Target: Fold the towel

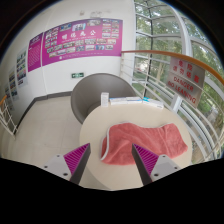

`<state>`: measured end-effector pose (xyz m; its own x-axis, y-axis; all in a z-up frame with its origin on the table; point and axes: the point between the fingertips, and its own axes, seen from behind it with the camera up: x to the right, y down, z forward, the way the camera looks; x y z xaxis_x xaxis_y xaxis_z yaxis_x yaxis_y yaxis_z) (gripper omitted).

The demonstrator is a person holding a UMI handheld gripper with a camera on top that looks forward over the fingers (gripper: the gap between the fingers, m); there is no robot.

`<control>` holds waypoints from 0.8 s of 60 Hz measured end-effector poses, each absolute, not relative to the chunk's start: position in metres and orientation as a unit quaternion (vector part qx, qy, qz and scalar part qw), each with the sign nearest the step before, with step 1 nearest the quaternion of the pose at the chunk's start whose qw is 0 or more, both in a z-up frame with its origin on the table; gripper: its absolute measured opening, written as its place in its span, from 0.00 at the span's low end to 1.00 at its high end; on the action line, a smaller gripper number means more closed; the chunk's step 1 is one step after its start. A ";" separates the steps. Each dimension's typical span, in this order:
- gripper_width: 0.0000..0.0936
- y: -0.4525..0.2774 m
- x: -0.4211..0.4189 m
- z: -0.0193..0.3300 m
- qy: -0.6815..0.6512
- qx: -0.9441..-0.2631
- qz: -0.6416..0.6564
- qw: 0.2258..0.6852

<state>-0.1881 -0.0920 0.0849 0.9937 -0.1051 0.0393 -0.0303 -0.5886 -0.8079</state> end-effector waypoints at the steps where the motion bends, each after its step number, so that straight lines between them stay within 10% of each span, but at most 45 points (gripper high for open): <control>1: 0.92 -0.083 -0.189 0.079 0.040 -0.892 -0.042 0.449; 16: 0.88 -0.006 -0.175 -0.001 0.024 -0.917 -0.085 0.389; 32: 0.13 0.007 -0.174 -0.014 -0.008 -0.914 -0.104 0.392; 48: 0.04 0.008 -0.187 -0.004 0.003 -0.915 -0.057 0.400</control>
